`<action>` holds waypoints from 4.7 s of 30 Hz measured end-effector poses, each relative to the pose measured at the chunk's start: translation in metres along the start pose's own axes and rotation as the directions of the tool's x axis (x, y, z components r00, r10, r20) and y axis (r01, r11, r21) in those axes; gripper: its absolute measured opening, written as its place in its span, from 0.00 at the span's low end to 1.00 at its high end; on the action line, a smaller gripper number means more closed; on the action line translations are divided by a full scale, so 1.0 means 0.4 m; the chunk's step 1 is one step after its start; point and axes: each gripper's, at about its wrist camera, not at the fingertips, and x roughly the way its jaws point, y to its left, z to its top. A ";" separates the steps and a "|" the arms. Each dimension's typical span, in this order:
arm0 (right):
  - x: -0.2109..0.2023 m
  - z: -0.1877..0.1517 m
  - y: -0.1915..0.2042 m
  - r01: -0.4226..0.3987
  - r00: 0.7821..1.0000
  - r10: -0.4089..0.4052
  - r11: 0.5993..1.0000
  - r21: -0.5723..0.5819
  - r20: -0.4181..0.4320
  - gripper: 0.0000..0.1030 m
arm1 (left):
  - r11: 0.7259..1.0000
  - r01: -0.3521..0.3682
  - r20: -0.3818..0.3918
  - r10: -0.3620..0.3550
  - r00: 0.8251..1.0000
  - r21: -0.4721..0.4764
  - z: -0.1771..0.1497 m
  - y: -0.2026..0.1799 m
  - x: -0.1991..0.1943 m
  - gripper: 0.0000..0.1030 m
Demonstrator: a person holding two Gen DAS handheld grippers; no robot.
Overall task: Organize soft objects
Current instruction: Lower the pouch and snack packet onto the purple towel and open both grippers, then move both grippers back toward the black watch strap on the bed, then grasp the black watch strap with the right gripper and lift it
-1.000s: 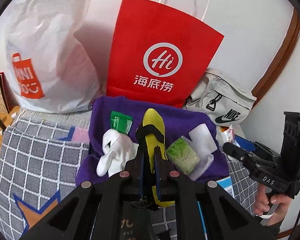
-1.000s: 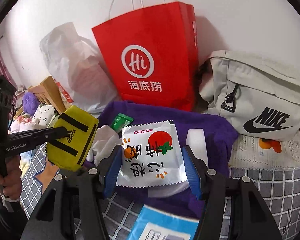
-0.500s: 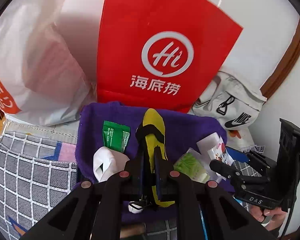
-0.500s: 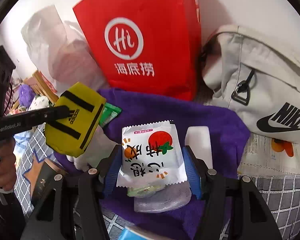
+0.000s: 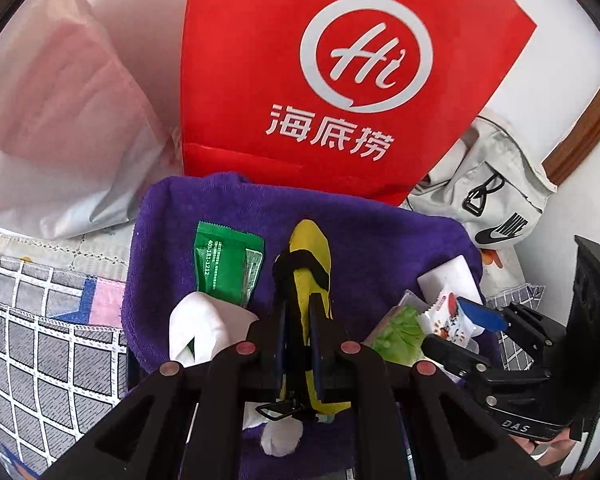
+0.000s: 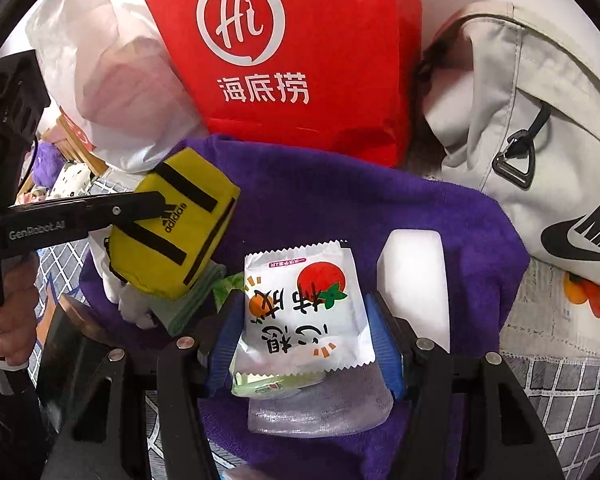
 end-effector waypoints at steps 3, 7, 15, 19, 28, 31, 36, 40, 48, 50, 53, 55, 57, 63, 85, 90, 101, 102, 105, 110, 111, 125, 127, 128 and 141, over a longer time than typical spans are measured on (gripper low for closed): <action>-0.006 0.000 -0.003 -0.004 1.000 0.004 1.000 0.006 0.006 0.61 | 1.000 -0.010 -0.002 0.010 1.000 -0.001 -0.002 0.002 0.003 0.11; -0.004 0.001 0.002 -0.008 1.000 0.008 1.000 0.002 0.001 0.64 | 1.000 -0.020 -0.009 0.020 1.000 0.002 0.000 0.001 -0.001 0.14; -0.030 0.000 0.013 0.023 1.000 -0.023 1.000 -0.003 0.021 0.73 | 0.999 -0.051 0.033 0.051 0.998 0.006 -0.007 0.003 -0.061 0.31; -0.079 -0.009 0.021 0.031 0.998 -0.032 0.999 0.013 0.058 0.73 | 0.998 -0.055 0.061 0.055 0.997 0.009 -0.025 0.003 -0.111 0.31; -0.205 -0.091 0.102 0.013 0.991 -0.013 1.000 0.005 0.134 0.73 | 0.999 -0.037 0.163 0.033 0.986 0.019 -0.123 -0.003 -0.267 0.31; -0.242 -0.134 0.138 0.002 0.988 -0.004 1.000 0.018 0.155 0.73 | 0.999 -0.043 0.172 0.042 0.984 0.001 -0.172 -0.001 -0.318 0.31; -0.283 -0.220 0.199 -0.032 0.990 0.028 0.999 0.025 0.141 0.73 | 0.998 -0.048 0.162 0.053 0.985 -0.036 -0.273 0.024 -0.389 0.31; -0.293 -0.296 0.260 -0.045 0.993 0.045 0.999 -0.003 0.109 0.73 | 0.991 -0.103 0.145 0.114 0.983 -0.079 -0.369 0.057 -0.412 0.32; -0.271 -0.422 0.334 -0.076 0.996 0.077 0.997 -0.007 0.047 0.68 | 0.984 -0.116 0.100 0.130 0.986 -0.136 -0.536 0.118 -0.428 0.32; -0.262 -0.448 0.354 -0.085 0.996 0.085 0.996 -0.018 0.024 0.64 | 0.982 -0.116 0.100 0.132 0.986 -0.151 -0.562 0.131 -0.429 0.31; -0.243 -0.476 0.385 -0.045 0.999 0.045 0.997 -0.059 0.003 0.57 | 0.978 -0.094 0.094 0.112 0.989 -0.185 -0.603 0.155 -0.425 0.32; -0.229 -0.490 0.396 -0.003 1.000 0.003 0.998 -0.071 0.003 0.52 | 0.979 -0.086 0.091 0.104 0.990 -0.185 -0.622 0.163 -0.420 0.32; -0.206 -0.505 0.402 0.020 1.000 -0.022 0.997 -0.074 -0.015 0.49 | 0.979 -0.093 0.081 0.109 0.991 -0.182 -0.639 0.168 -0.411 0.32; -0.149 -0.525 0.397 0.012 0.999 -0.013 1.000 -0.014 -0.051 0.43 | 0.984 -0.082 0.060 0.093 0.994 -0.156 -0.660 0.183 -0.389 0.32; -0.177 -0.584 0.391 0.011 1.000 -0.010 0.999 -0.037 0.023 0.26 | 0.987 -0.066 0.043 0.073 0.996 -0.148 -0.699 0.166 -0.386 0.39; -0.170 -0.582 0.389 0.010 0.998 -0.007 0.999 -0.040 0.067 0.23 | 0.989 -0.079 0.022 0.082 0.996 -0.126 -0.719 0.150 -0.382 0.42; -0.244 -0.615 0.354 -0.014 0.996 0.017 0.999 -0.033 0.088 0.20 | 0.994 -0.084 -0.058 0.079 0.995 -0.077 -0.764 0.084 -0.328 0.42; -0.256 -0.622 0.350 -0.019 0.996 0.022 0.999 -0.032 0.092 0.20 | 0.994 -0.086 -0.062 0.081 0.995 -0.072 -0.766 0.077 -0.322 0.42; -0.286 -0.646 0.340 -0.017 0.995 0.020 0.999 -0.031 0.101 0.20 | 0.993 -0.108 -0.049 0.107 0.993 -0.039 -0.763 0.047 -0.308 0.46; -0.332 -0.679 0.317 -0.025 0.992 0.028 0.999 -0.025 0.122 0.20 | 0.985 -0.163 -0.015 0.164 0.986 0.061 -0.759 -0.018 -0.281 0.45; -0.339 -0.684 0.310 -0.024 0.992 0.026 1.000 -0.019 0.127 0.20 | 0.983 -0.166 -0.006 0.167 0.986 0.083 -0.760 -0.036 -0.276 0.44; -0.374 -0.716 0.217 -0.017 0.988 0.006 0.997 0.072 0.153 0.20 | 0.968 -0.150 -0.041 0.161 0.986 0.204 -0.805 -0.114 -0.275 0.40; -0.372 -0.720 0.215 -0.018 0.989 0.007 0.997 0.074 0.151 0.20 | 0.952 -0.177 -0.017 0.187 0.982 0.252 -0.811 -0.143 -0.263 0.40; -0.371 -0.722 0.217 -0.019 0.989 0.008 0.997 0.072 0.149 0.20 | 0.948 -0.183 -0.003 0.190 0.982 0.260 -0.813 -0.148 -0.261 0.38; -0.405 -0.717 0.244 -0.015 0.986 0.007 0.999 0.049 0.169 0.20 | 0.975 -0.113 -0.028 0.121 0.992 0.190 -0.793 -0.131 -0.273 0.19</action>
